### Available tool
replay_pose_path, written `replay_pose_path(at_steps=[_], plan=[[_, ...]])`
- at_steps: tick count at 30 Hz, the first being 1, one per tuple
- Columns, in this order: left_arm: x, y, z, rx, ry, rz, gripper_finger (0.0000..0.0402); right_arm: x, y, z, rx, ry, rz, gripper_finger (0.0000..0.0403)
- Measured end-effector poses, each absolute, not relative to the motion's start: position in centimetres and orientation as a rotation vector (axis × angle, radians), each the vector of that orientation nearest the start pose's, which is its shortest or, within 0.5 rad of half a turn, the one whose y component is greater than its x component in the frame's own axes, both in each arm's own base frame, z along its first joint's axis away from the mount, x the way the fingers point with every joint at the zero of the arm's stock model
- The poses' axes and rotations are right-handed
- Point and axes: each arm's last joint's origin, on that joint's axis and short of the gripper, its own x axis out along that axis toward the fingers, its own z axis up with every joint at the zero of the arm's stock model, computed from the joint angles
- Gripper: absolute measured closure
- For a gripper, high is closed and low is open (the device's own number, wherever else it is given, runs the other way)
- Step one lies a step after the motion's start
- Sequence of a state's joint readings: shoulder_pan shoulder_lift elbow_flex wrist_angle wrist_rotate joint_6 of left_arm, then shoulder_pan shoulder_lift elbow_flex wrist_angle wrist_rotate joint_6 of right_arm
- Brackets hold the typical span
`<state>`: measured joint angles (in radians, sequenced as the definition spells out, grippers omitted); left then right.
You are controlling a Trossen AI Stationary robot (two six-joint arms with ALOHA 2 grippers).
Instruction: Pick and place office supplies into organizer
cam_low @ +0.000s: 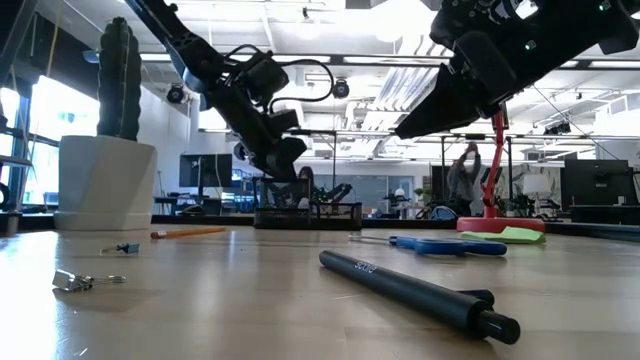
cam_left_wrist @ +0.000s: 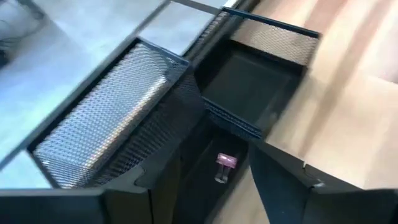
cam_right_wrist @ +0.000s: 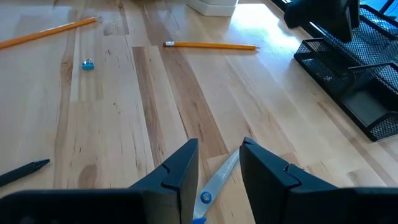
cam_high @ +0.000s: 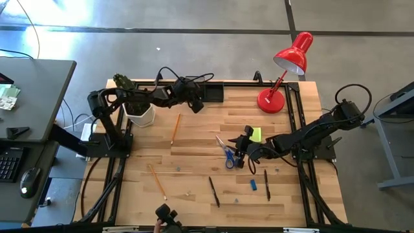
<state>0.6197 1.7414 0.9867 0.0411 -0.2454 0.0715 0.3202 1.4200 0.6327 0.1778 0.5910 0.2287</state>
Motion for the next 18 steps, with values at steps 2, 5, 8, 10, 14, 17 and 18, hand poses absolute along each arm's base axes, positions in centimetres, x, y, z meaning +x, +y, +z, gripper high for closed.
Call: replay_pose_path(at_steps=[2, 5, 8, 10, 14, 17, 18], plan=[[28.7, 20.9, 18.3, -0.082, 0.728, 0.757, 0.0213, 26.2, 7.0, 18.0, -0.040, 0.523, -0.326, 0.0292], [28.9, 20.0, 19.6, -0.082, 0.695, 0.696, 0.0212, 26.0, 6.9, 17.8, -0.019, 0.539, -0.337, 0.0292], [29.3, 18.5, 20.9, -0.072, 0.658, 0.629, 0.0217, 25.9, 6.9, 17.6, -0.007, 0.564, -0.340, 0.0292], [29.6, 17.4, 21.8, -0.061, 0.629, 0.561, 0.0222, 25.7, 7.0, 17.4, 0.006, 0.590, -0.325, 0.0292], [30.1, 14.6, 23.3, -0.069, 0.595, 0.442, 0.0229, 25.5, 7.1, 16.9, 0.038, 0.659, -0.258, 0.0292], [30.3, 11.9, 24.7, -0.057, 0.571, 0.356, 0.0233, 25.1, 7.2, 16.5, 0.086, 0.734, -0.197, 0.0292], [30.3, 10.9, 25.1, -0.049, 0.575, 0.328, 0.0234, 25.0, 7.3, 16.3, 0.120, 0.761, -0.181, 0.0292]])
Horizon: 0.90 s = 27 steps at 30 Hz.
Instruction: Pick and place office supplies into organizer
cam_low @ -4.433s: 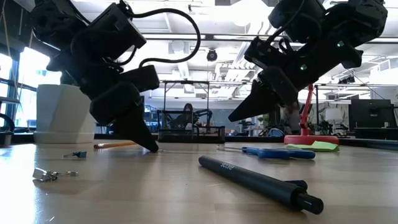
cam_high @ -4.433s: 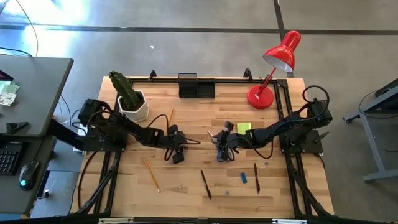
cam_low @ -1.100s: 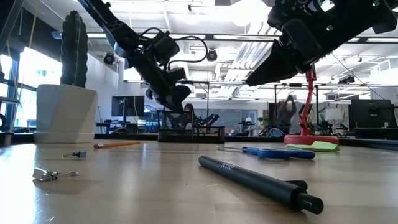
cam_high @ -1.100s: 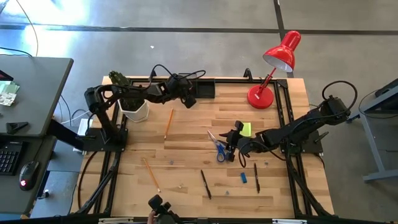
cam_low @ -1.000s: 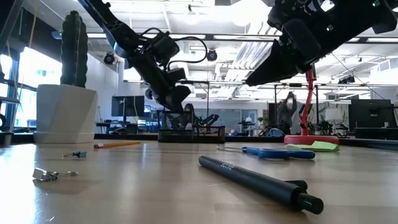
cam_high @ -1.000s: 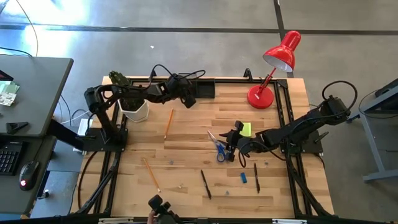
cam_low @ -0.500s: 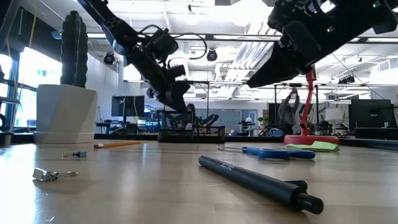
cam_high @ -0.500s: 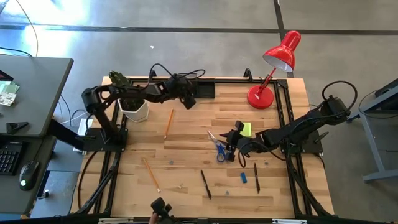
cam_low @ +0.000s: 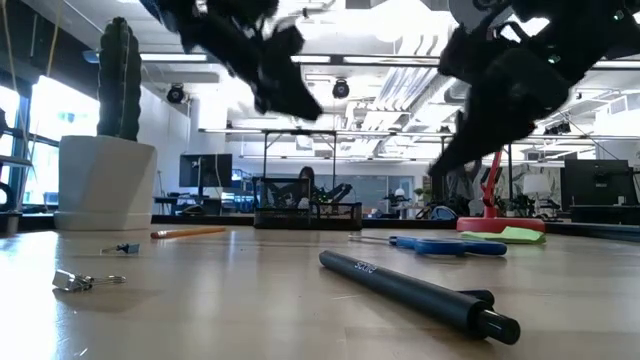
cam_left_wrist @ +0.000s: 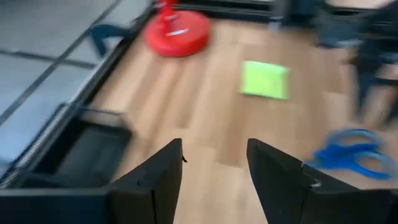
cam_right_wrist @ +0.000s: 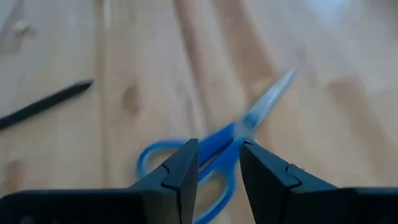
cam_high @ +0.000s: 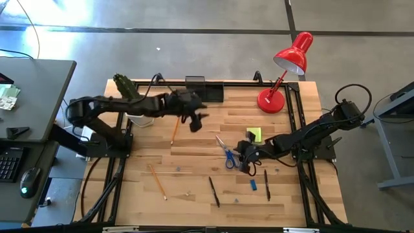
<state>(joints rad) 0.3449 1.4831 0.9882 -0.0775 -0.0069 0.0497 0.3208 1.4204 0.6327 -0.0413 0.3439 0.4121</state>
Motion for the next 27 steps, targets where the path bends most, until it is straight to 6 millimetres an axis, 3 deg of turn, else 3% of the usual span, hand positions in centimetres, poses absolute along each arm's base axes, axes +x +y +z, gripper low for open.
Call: replay_pose_path(at_steps=[7, 15, 21, 27], plan=[[30.7, 4.0, 25.4, -0.011, 0.648, 0.140, 0.0236, 23.5, 8.1, 15.3, 0.345, 0.970, -0.132, 0.0292], [30.2, -2.8, 23.0, 0.076, 0.692, 0.112, 0.0235, 21.1, 9.0, 14.3, 0.560, 1.169, -0.328, 0.0292], [29.1, -4.7, 20.4, 0.030, 0.629, 0.059, 0.0242, 19.4, 10.6, 15.4, 0.631, 1.235, -0.424, 0.0292], [28.5, -4.5, 18.9, -0.074, 0.471, -0.117, 0.0245, 17.7, 12.1, 19.6, 0.652, 1.221, -0.657, 0.0292]])
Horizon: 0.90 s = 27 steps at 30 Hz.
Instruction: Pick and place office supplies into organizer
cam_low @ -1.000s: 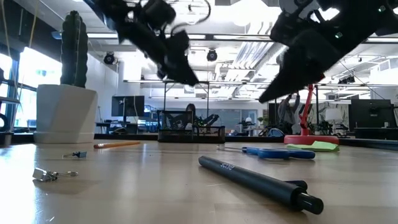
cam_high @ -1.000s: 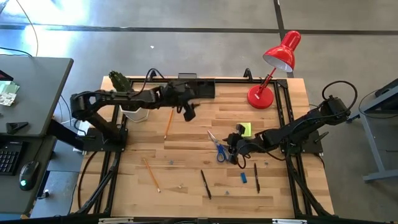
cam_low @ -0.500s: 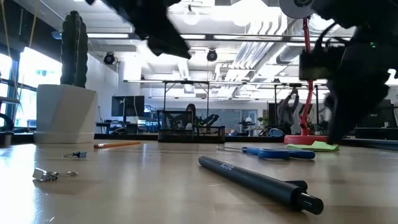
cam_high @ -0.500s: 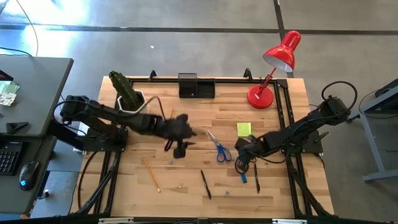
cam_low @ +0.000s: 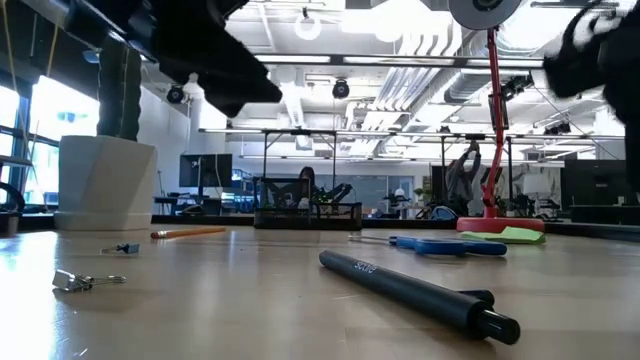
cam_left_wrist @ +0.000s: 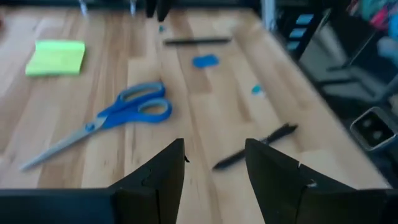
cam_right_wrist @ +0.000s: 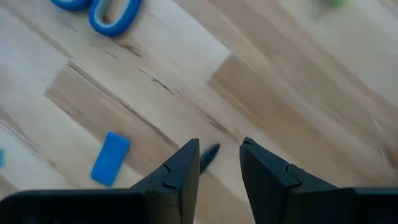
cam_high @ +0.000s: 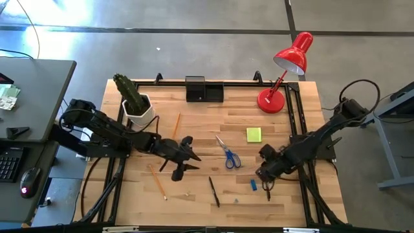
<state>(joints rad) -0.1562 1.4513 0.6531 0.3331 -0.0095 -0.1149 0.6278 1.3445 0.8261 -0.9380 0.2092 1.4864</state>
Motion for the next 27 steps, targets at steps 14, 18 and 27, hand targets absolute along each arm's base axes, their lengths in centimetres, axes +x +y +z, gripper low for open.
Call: replay_pose_path(at_steps=[14, 18, 27], plan=[[29.9, -4.7, 17.3, 0.038, 0.308, -0.142, 0.0245, 15.0, 16.2, 18.2, 0.841, 1.145, -0.903, 0.0275], [30.2, -4.7, 17.3, 0.031, 0.276, -0.135, 0.0245, 15.3, 16.7, 17.3, 0.849, 1.190, -0.929, 0.0260], [30.3, -4.5, 17.3, 0.108, 0.268, -0.067, 0.0245, 15.8, 17.4, 16.3, 0.923, 1.174, -0.964, 0.0247]])
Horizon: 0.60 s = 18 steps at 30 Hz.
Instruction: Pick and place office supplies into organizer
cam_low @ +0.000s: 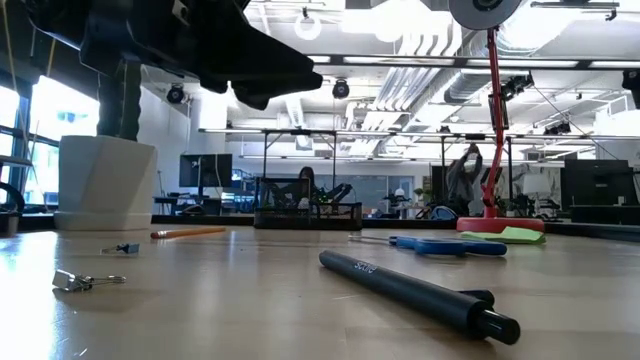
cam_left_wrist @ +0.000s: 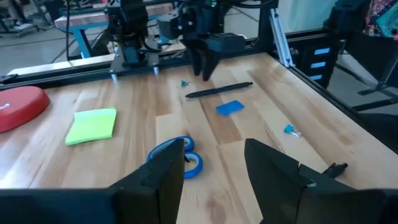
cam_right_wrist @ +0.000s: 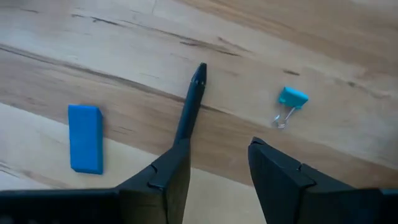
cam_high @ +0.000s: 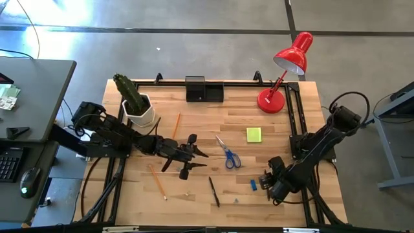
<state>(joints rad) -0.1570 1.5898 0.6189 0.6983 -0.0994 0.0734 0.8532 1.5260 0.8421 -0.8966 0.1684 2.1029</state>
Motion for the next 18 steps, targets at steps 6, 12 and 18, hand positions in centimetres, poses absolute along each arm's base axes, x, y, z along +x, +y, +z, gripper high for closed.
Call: replay_pose_path(at_steps=[6, 12, 18], plan=[[30.3, -4.5, 17.3, 0.108, 0.269, -0.069, 0.0245, 15.7, 17.5, 15.8, 0.953, 1.222, -1.041, 0.0251], [30.2, -4.5, 17.3, 0.108, 0.270, -0.069, 0.0245, 15.0, 16.6, 15.7, 0.849, 1.222, -1.156, 0.0251], [30.2, -4.5, 17.3, 0.108, 0.271, -0.069, 0.0245, 15.1, 15.9, 15.8, 0.791, 1.143, -1.184, 0.0251]])
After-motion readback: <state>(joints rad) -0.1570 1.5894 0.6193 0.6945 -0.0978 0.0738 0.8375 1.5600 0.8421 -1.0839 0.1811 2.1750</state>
